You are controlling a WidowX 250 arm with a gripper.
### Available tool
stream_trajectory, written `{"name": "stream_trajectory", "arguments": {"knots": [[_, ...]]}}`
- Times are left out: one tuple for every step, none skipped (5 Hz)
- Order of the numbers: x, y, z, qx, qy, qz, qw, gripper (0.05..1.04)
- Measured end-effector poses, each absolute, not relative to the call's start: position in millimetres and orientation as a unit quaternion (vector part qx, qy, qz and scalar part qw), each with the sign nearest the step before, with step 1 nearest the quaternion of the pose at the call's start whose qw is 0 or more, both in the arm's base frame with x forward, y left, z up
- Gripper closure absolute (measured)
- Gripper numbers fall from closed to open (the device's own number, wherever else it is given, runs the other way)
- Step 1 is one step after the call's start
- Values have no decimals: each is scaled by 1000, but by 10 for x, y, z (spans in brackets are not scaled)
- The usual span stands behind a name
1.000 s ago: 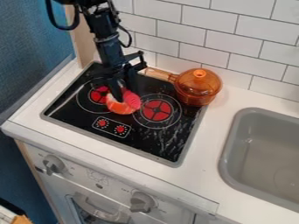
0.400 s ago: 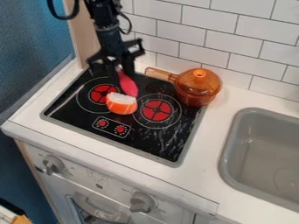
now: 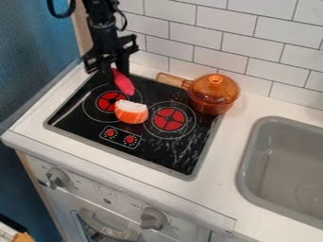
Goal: Lift the red fork and put it back from the left burner
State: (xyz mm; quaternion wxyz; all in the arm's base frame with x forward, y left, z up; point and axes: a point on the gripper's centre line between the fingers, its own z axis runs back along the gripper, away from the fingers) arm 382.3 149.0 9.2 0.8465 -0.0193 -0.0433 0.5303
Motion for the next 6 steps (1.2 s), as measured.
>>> {"name": "stream_trajectory", "arguments": {"knots": [[3807, 1582, -195, 15, -26, 534, 845, 719], [3812, 1599, -203, 23, -31, 535, 844, 645], [3764, 1589, -205, 26, -16, 534, 845, 337], [3748, 1557, -207, 21, -12, 524, 851, 102], [3722, 1510, -183, 9, 3, 509, 860, 82], [3795, 1526, 334, -2, -52, 488, 871, 82]]}}
